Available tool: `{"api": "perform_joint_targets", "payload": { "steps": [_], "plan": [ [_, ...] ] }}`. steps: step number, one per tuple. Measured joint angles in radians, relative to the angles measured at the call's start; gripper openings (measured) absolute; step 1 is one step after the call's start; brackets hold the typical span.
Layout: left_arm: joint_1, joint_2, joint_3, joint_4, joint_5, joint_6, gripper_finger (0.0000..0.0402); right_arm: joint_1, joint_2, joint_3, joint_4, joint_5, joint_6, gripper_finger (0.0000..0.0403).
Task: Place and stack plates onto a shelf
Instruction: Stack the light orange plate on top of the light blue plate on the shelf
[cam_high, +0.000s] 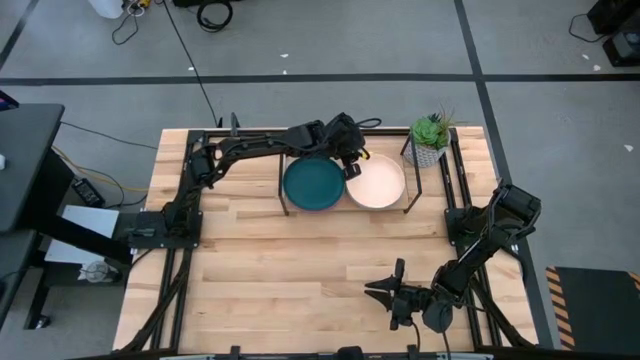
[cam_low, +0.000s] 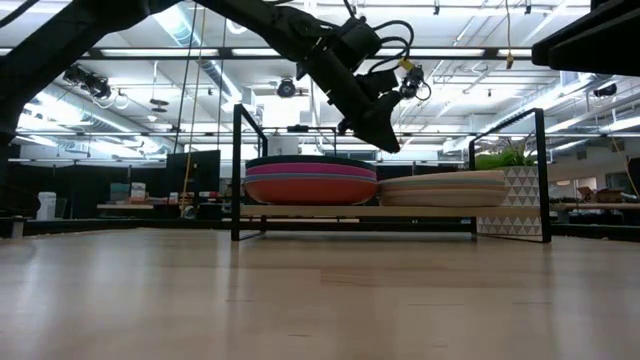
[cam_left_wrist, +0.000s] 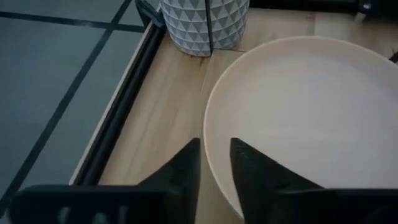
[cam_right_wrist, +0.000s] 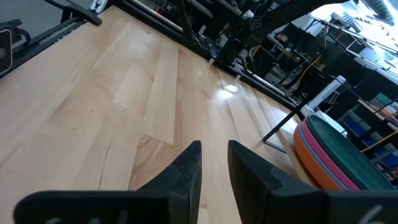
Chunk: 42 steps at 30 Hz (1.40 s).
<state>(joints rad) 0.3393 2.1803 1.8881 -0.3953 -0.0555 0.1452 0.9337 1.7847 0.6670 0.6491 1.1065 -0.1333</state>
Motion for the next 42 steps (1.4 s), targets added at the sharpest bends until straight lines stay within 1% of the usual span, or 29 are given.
{"api": "perform_joint_targets", "payload": {
  "steps": [3,6,9,12,15,17,19,20,24,26,27,29,32,39,41,42],
  "plan": [
    [0.0,0.0,0.025,-0.039,0.0,0.026,0.0122,0.0,0.0,0.0,0.0,0.0,0.0,0.0084],
    [-0.006,-0.004,0.064,-0.066,0.0,0.069,0.0139,0.0,0.0,0.0,-0.001,0.0,0.0,0.0084],
    [-0.019,-0.005,0.101,-0.133,0.001,0.108,0.0143,0.005,0.0,0.0,-0.003,0.021,0.0,0.0084],
    [-0.05,-0.024,0.118,-0.167,0.008,0.153,0.0142,0.016,0.0,0.0,-0.015,0.057,0.009,0.0084],
    [-0.097,-0.048,0.118,-0.23,0.006,0.183,0.0142,0.029,0.0,0.0,-0.037,0.137,0.04,0.0084],
    [-0.133,-0.061,0.118,-0.273,-0.018,0.192,0.0142,0.037,0.0,0.0,-0.044,0.255,0.058,0.0084],
    [-0.172,-0.078,0.118,-0.306,-0.05,0.199,0.0142,0.041,0.0,0.0,-0.039,0.407,0.072,0.0084],
    [-0.191,-0.087,0.118,-0.321,-0.068,0.203,0.0142,0.042,0.0,0.0,-0.034,0.456,0.079,0.0084],
    [-0.264,-0.103,0.118,-0.387,-0.157,0.205,0.0142,0.026,-0.021,0.0,0.003,0.462,0.081,0.0082],
    [-0.292,-0.11,0.117,-0.439,-0.179,0.194,0.0142,0.013,-0.03,0.0,0.009,0.46,0.081,0.0078],
    [-0.304,-0.114,0.117,-0.454,-0.184,0.183,0.0142,0.008,-0.031,0.0,0.007,0.443,0.083,0.0075],
    [-0.33,-0.119,0.118,-0.479,-0.202,0.169,0.0142,-0.007,-0.031,0.0,0.008,0.368,0.088,0.0068],
    [-0.365,-0.117,0.118,-0.53,-0.253,0.151,0.0142,-0.055,-0.031,0.0,0.007,0.185,0.071,0.0057],
    [-0.431,-0.121,0.118,-0.626,-0.358,0.078,0.0142,-0.185,-0.031,0.0,-0.022,-0.317,0.035,0.0039],
    [-0.452,-0.128,0.118,-0.647,-0.393,0.06,0.0142,-0.219,-0.03,0.0,-0.019,-0.401,0.037,0.0039],
    [-0.462,-0.135,0.118,-0.66,-0.411,0.048,0.0142,-0.239,-0.03,0.0,-0.017,-0.422,0.047,0.0039]
  ]
}}
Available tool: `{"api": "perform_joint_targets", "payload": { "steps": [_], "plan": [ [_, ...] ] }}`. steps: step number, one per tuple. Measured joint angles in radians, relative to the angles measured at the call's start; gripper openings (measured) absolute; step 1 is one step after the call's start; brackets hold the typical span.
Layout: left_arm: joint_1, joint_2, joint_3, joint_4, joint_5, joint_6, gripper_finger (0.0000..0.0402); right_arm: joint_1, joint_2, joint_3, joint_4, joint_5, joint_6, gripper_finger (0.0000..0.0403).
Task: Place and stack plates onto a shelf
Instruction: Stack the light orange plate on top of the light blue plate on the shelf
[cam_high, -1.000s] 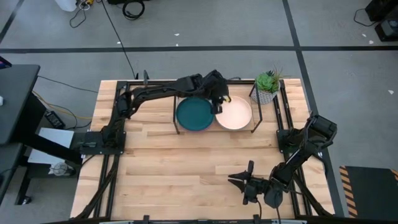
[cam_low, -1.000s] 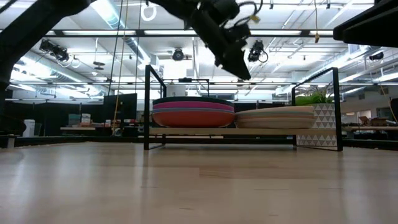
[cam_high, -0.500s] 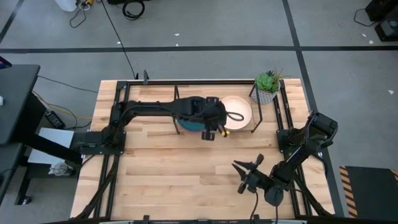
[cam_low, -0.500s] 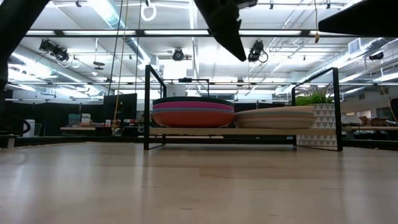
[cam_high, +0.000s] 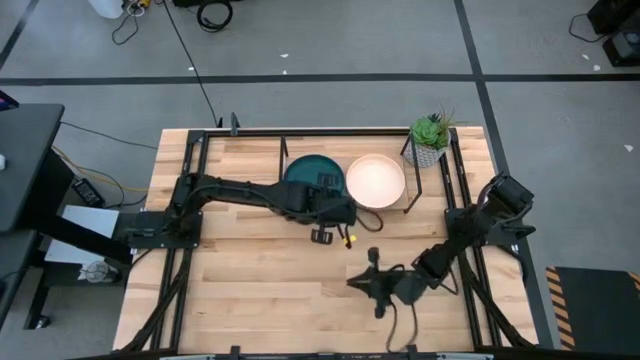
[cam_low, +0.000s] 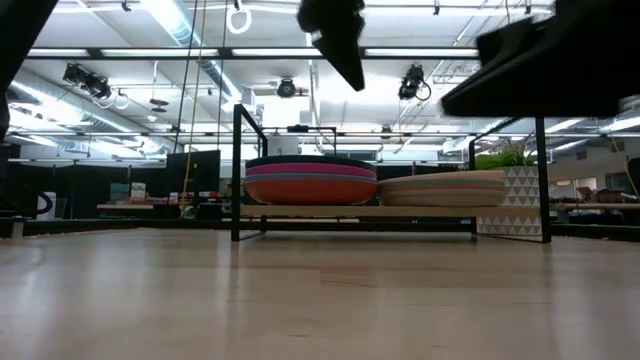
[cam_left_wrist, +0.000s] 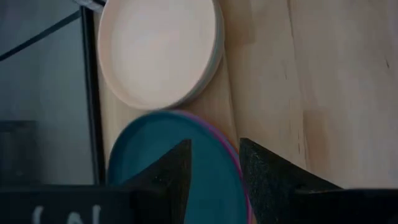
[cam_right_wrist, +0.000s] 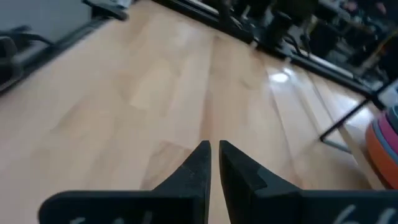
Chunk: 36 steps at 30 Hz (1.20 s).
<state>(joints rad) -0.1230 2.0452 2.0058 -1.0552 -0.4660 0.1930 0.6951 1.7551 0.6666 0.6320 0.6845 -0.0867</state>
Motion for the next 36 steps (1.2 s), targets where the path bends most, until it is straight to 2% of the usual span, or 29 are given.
{"api": "perform_joint_targets", "payload": {
  "steps": [7,13,18,25,28,33,36],
  "plan": [
    [-0.056,-0.04,-0.001,-0.053,-0.058,-0.08,0.0142,-0.136,0.001,0.0,-0.012,0.003,0.074,0.0038],
    [-0.097,-0.044,-0.028,-0.095,-0.107,-0.133,0.0142,-0.163,0.001,0.0,-0.026,0.024,0.012,0.0038],
    [-0.135,-0.146,-0.244,0.005,-0.151,-0.166,0.0142,-0.161,0.001,0.0,-0.026,0.062,-0.045,0.0038],
    [-0.178,-0.457,-0.616,0.281,-0.178,-0.262,0.0142,-0.189,0.001,0.0,-0.012,0.05,-0.096,0.0038],
    [-0.196,-0.591,-0.761,0.351,-0.178,-0.317,0.0142,-0.213,0.001,0.0,-0.011,0.045,-0.096,0.0038],
    [-0.231,-0.785,-0.965,0.491,-0.178,-0.374,0.0142,-0.251,0.001,0.0,-0.003,-0.044,-0.094,0.0038],
    [-0.249,-0.886,-1.068,0.542,-0.177,-0.405,0.0142,-0.261,0.001,0.0,0.003,-0.052,-0.092,0.0038]
  ]
}}
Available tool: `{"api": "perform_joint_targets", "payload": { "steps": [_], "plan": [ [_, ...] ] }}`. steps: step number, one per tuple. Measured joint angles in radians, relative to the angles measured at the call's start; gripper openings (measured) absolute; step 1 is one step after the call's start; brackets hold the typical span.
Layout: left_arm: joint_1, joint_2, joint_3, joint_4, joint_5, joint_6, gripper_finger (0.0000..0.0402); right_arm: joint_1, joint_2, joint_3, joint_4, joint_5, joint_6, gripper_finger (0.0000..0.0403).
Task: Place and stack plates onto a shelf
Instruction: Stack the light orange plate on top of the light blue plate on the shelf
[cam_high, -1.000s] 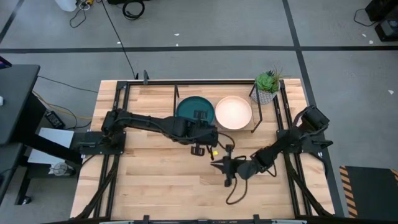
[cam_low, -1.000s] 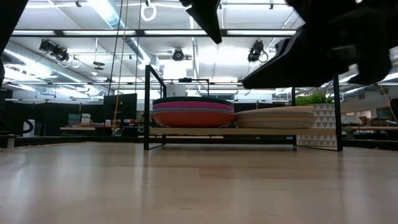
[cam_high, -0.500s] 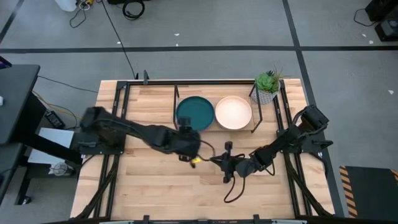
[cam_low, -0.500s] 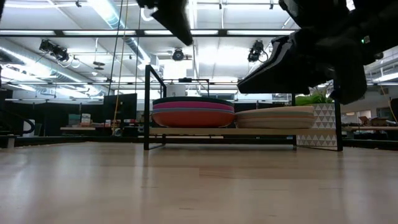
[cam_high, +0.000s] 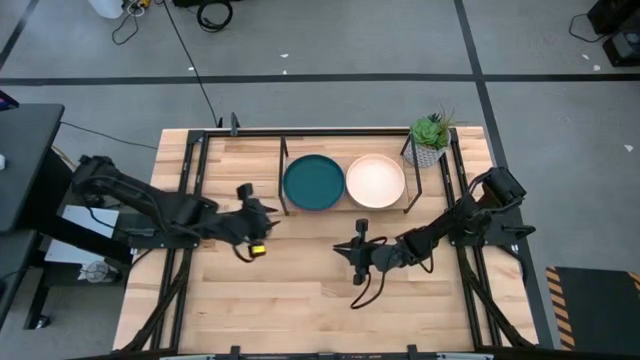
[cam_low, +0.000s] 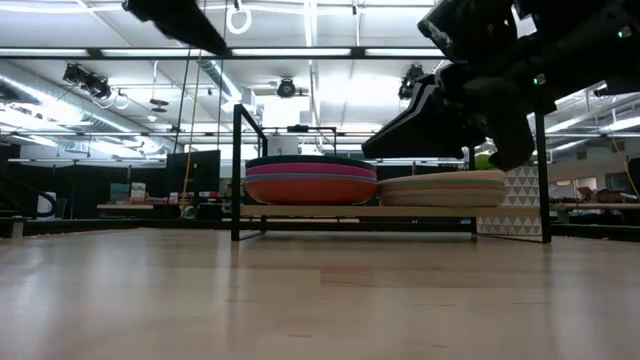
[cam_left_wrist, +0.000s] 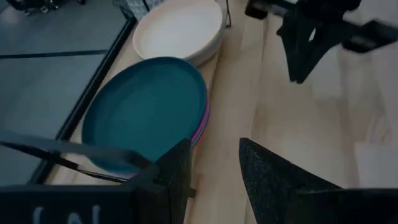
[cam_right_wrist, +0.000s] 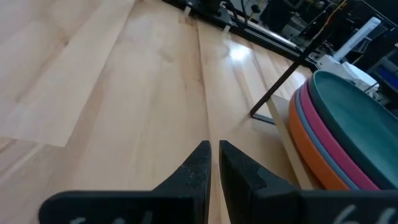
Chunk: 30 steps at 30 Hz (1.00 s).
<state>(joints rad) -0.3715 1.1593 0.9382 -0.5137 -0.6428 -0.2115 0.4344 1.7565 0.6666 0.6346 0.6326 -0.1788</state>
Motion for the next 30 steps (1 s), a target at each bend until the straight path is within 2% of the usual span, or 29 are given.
{"api": "perform_joint_targets", "payload": {
  "steps": [5,10,20,22,25,30],
  "plan": [
    [-0.03,-0.148,-0.168,0.124,-0.001,-0.015,0.0142,0.0,0.0,0.0,-0.004,0.008,-0.003,0.0038],
    [-0.048,-0.261,-0.35,0.274,-0.001,-0.013,0.0142,0.0,0.0,0.0,-0.008,0.059,-0.006,0.0038],
    [-0.046,-0.356,-0.756,0.769,0.019,0.059,0.0142,0.0,-0.001,0.0,-0.004,0.065,0.022,0.0039],
    [-0.046,-0.378,-0.799,0.844,0.018,0.097,0.0142,0.0,-0.003,0.0,-0.023,0.066,0.051,0.0039],
    [-0.046,-0.429,-0.831,0.873,0.018,0.155,0.0142,0.001,-0.036,0.0,-0.08,0.07,0.08,0.0039],
    [-0.046,-0.54,-0.862,0.87,0.021,0.234,0.0142,-0.009,-0.193,0.0,-0.251,0.069,0.165,0.0039]
  ]
}}
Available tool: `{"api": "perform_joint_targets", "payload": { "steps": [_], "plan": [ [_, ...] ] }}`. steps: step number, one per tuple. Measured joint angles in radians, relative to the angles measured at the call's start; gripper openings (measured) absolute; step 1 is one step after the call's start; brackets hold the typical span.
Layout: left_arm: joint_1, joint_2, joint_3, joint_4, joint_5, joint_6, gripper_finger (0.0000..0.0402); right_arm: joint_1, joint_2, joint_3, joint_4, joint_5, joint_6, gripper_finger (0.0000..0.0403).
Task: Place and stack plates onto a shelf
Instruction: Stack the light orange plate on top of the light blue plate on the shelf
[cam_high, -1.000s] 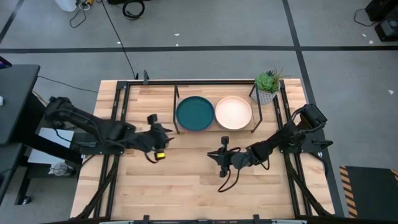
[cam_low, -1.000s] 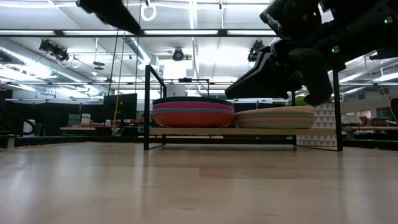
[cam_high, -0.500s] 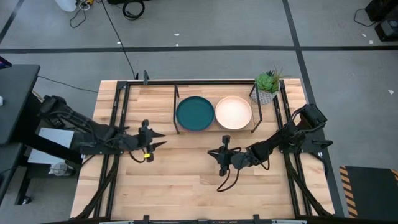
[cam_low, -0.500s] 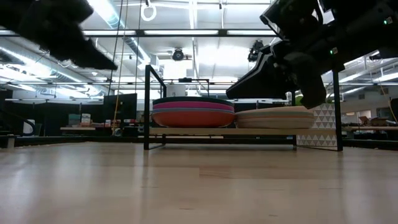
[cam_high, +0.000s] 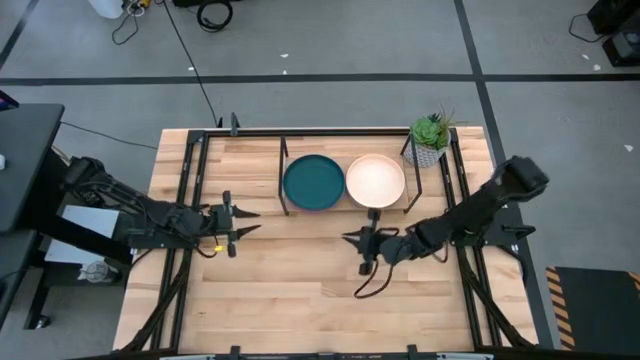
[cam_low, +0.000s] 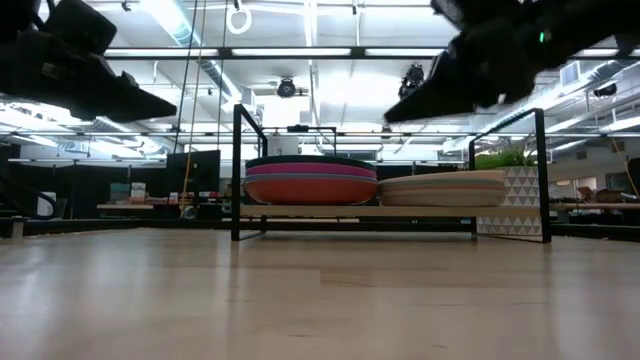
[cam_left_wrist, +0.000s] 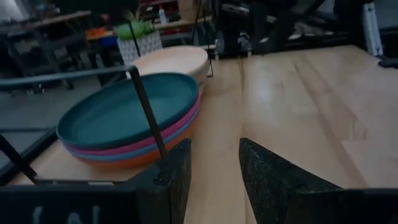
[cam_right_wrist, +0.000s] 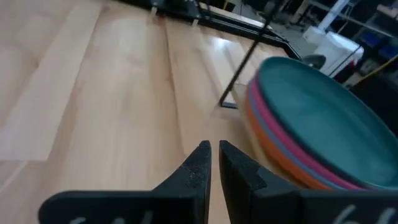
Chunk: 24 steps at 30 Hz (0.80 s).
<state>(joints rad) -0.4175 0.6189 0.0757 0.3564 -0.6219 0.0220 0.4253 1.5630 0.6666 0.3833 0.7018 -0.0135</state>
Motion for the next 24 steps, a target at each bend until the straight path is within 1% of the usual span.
{"api": "perform_joint_targets", "payload": {
  "steps": [3,6,9,12,14,17,20,24],
  "plan": [
    [0.0,-0.069,-0.02,-0.01,0.058,0.026,0.0142,-0.03,-0.127,0.0,-0.132,-0.029,0.046,0.0038],
    [0.0,-0.135,-0.046,-0.012,0.129,0.04,0.0142,-0.092,-0.248,0.0,-0.265,-0.037,0.118,0.0037],
    [0.0,-0.197,-0.067,-0.025,0.138,0.055,0.0142,-0.176,-0.342,0.001,-0.392,-0.038,0.203,0.0034],
    [0.001,-0.246,-0.067,-0.073,0.141,0.065,0.0142,-0.264,-0.386,0.001,-0.518,-0.044,0.268,0.0029],
    [0.001,-0.27,-0.067,-0.095,0.141,0.074,0.0142,-0.323,-0.39,0.003,-0.585,-0.082,0.297,0.0026],
    [0.001,-0.296,-0.067,-0.12,0.133,0.083,0.0142,-0.395,-0.358,0.036,-0.676,-0.141,0.326,0.0022],
    [0.001,-0.301,-0.067,-0.161,0.128,0.069,0.0142,-0.437,-0.295,0.106,-0.802,-0.152,0.339,0.0019],
    [0.001,-0.301,-0.067,-0.221,0.127,0.013,0.0142,-0.467,-0.202,0.237,-1.017,-0.149,0.38,0.0018]
  ]
}}
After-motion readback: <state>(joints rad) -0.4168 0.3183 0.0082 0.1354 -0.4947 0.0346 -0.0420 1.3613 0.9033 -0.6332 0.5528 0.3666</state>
